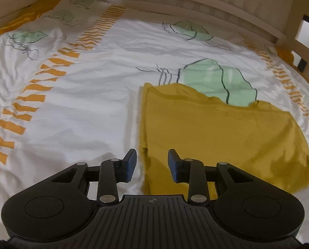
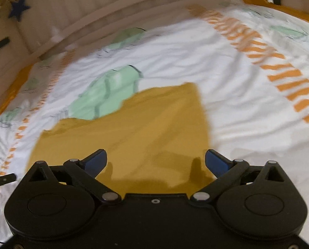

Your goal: Fold small clothes

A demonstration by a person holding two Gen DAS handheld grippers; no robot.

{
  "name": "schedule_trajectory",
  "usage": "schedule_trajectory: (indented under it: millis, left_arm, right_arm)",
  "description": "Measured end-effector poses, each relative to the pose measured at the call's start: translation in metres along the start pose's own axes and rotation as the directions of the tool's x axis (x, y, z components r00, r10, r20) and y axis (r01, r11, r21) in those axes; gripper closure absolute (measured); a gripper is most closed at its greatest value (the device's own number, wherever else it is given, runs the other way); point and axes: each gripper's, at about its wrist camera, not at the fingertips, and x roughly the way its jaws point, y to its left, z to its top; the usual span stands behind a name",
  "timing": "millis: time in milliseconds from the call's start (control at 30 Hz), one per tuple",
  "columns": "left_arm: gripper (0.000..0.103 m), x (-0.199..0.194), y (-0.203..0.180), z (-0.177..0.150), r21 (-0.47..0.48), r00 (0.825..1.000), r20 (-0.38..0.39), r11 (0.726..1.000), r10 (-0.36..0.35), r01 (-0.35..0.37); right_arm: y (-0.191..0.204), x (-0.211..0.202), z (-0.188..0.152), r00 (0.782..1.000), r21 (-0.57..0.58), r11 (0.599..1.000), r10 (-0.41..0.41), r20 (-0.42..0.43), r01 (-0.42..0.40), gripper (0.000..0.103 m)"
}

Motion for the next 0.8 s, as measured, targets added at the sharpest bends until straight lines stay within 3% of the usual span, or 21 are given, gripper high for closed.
schedule_trajectory:
  millis: [100, 267, 300, 400, 433, 567, 667, 700, 767, 800]
  left_arm:
    - [0.071, 0.003, -0.004, -0.002, 0.006, 1.0, -0.011, 1.0, -0.003, 0.003]
    - [0.071, 0.005, -0.006, -0.004, 0.008, 1.0, -0.018, 1.0, 0.003, -0.003]
    - [0.071, 0.005, -0.007, -0.004, 0.008, 1.0, -0.019, 1.0, 0.003, -0.002]
    - [0.071, 0.007, -0.009, -0.005, 0.014, 1.0, -0.026, 1.0, 0.002, -0.001]
    - [0.07, 0.007, -0.009, -0.005, 0.016, 1.0, -0.027, 1.0, 0.0, 0.0]
    - [0.07, 0.007, -0.009, -0.006, 0.022, 1.0, -0.027, 1.0, -0.001, 0.001]
    - [0.07, 0.01, -0.01, -0.007, 0.023, 0.999, -0.045, 1.0, 0.005, -0.004]
    - [0.07, 0.012, -0.01, -0.008, 0.023, 0.999, -0.052, 1.0, 0.007, -0.006]
    - [0.07, 0.015, -0.01, -0.009, 0.022, 0.998, -0.07, 1.0, 0.012, -0.01]
    - [0.069, 0.018, -0.01, -0.009, 0.022, 0.996, -0.084, 1.0, 0.013, -0.012]
  right_arm:
    - [-0.013, 0.004, -0.003, 0.999, 0.015, 1.0, -0.022, -0.025, 0.023, 0.003]
    - [-0.02, -0.001, -0.014, 0.997, -0.047, 0.999, -0.024, -0.072, 0.02, 0.027]
    - [-0.021, -0.002, -0.016, 0.997, -0.055, 0.998, -0.023, -0.08, 0.019, 0.037]
    - [-0.021, -0.002, -0.019, 0.995, -0.082, 0.996, -0.049, -0.084, 0.043, 0.091]
    - [-0.02, -0.004, -0.019, 0.995, -0.092, 0.995, -0.054, -0.085, 0.047, 0.094]
    - [-0.029, -0.01, -0.02, 0.991, -0.093, 0.993, -0.088, -0.103, 0.078, 0.094]
    - [-0.037, -0.012, -0.02, 0.992, -0.067, 0.997, -0.049, -0.115, 0.041, 0.089]
    - [-0.038, -0.015, -0.018, 0.995, -0.052, 0.998, -0.022, -0.093, 0.018, 0.082]
    - [-0.044, -0.018, -0.011, 0.998, 0.001, 0.999, 0.048, -0.049, -0.048, 0.055]
    - [-0.048, -0.017, -0.006, 0.996, 0.038, 0.996, 0.083, -0.031, -0.081, 0.024]
